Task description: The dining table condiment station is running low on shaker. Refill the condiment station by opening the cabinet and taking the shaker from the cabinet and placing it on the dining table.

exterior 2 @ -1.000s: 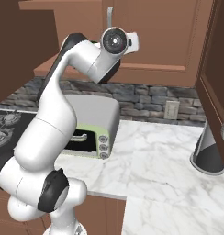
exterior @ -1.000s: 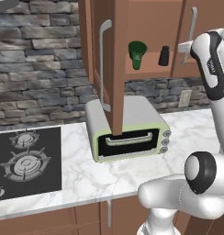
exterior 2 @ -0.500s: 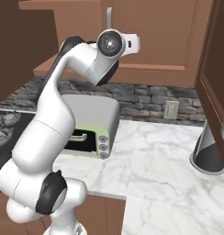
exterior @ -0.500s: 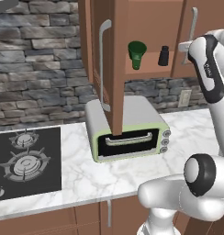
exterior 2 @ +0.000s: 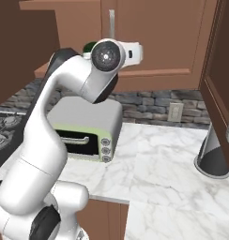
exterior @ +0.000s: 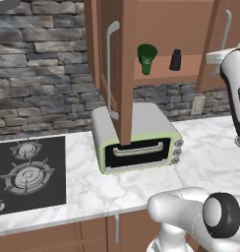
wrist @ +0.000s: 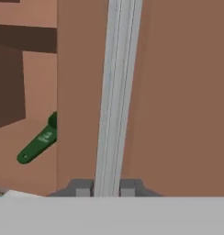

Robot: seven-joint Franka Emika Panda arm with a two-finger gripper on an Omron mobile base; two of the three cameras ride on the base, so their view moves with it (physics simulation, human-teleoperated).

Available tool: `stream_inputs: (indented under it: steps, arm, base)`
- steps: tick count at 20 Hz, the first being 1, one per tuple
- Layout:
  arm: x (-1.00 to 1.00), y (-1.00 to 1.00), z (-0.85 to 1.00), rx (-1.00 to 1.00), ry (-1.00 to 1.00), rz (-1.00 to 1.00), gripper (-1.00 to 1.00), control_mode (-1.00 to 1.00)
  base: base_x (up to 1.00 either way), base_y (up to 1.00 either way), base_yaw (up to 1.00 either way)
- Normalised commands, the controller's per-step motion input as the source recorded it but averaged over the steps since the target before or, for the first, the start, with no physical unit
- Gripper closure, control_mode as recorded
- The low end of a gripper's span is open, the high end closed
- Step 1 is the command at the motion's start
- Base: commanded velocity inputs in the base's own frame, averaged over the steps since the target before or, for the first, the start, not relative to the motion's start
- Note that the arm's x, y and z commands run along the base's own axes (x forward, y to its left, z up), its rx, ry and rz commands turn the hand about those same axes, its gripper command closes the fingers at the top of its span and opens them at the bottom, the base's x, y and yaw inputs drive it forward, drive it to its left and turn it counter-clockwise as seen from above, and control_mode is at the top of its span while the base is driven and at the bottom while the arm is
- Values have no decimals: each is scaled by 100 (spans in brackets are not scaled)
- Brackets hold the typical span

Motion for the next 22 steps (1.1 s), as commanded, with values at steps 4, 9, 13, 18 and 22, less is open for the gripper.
stream_inputs:
  steps: [4,9,13,18,22]
  arm:
    - [-100,-87,22,5,1,-17,100,-100]
    - [-90,-61,33,1,3,-18,-100,-100]
    - [-78,-7,48,0,0,-5,-100,-100]
    - [-55,14,46,-21,-1,0,-100,-100]
    - [-29,75,11,-42,-4,0,-100,-100]
  base:
    - [0,0,0]
    - [0,0,0]
    - [0,0,0]
    - [0,0,0]
    - [0,0,0]
